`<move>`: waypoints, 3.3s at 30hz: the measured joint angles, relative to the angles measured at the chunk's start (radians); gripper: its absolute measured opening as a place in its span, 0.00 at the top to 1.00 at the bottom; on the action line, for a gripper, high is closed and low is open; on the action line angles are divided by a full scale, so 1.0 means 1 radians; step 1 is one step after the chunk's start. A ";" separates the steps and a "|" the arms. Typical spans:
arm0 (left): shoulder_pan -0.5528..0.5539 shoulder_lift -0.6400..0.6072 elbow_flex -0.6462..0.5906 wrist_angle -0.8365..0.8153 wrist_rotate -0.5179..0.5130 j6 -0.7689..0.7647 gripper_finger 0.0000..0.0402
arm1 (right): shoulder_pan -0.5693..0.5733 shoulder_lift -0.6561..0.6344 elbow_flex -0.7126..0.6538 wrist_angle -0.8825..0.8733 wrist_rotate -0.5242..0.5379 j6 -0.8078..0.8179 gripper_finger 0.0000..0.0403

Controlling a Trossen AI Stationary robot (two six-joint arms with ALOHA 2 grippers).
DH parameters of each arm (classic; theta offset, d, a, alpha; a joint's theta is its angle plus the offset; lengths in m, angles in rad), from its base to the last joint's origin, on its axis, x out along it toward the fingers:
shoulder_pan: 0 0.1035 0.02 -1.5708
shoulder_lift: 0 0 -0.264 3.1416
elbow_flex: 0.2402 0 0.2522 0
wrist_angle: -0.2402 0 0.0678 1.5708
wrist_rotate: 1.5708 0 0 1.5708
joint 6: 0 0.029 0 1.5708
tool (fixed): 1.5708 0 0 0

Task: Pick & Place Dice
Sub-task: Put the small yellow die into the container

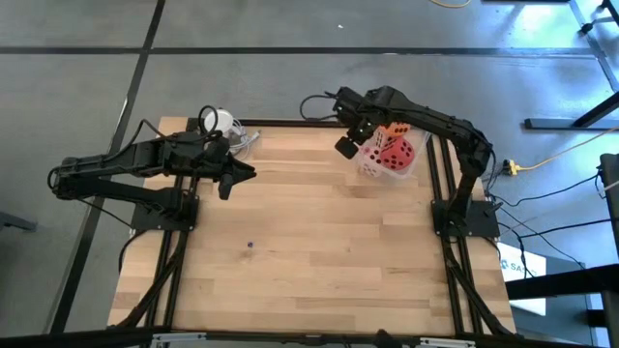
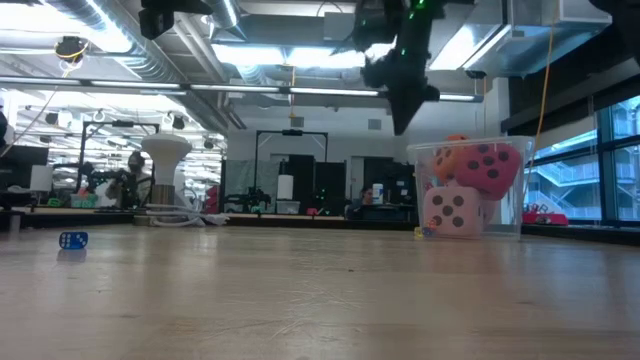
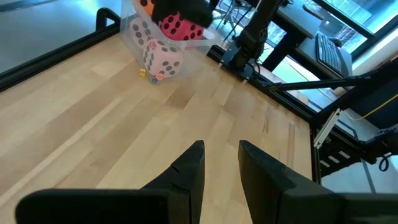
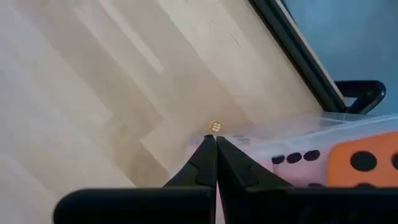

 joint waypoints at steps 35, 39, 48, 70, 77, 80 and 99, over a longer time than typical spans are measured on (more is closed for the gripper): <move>0.000 0.000 0.000 0.000 0.025 -0.001 0.77 | 0.020 0.095 -0.001 -0.269 -0.074 0.046 1.00; 0.000 0.000 0.000 0.000 0.026 0.000 0.77 | 0.053 0.095 -0.001 -0.269 -0.110 0.070 1.00; 0.000 0.000 0.000 0.000 0.026 0.027 0.77 | 0.075 0.095 -0.001 -0.190 -0.093 0.018 1.00; 0.000 0.000 0.000 0.000 0.035 0.009 0.77 | 0.093 0.308 -0.002 -0.093 0.012 -0.194 0.59; 0.000 0.000 0.000 0.000 0.035 -0.004 0.77 | 0.025 0.319 -0.002 -0.080 -0.003 -0.180 0.59; 0.000 0.000 0.000 0.000 0.035 -0.016 0.77 | -0.012 0.319 -0.002 -0.074 -0.023 -0.164 0.59; 0.000 0.000 0.000 0.001 0.034 -0.073 0.77 | -0.158 0.319 -0.001 -0.019 -0.224 -0.093 0.59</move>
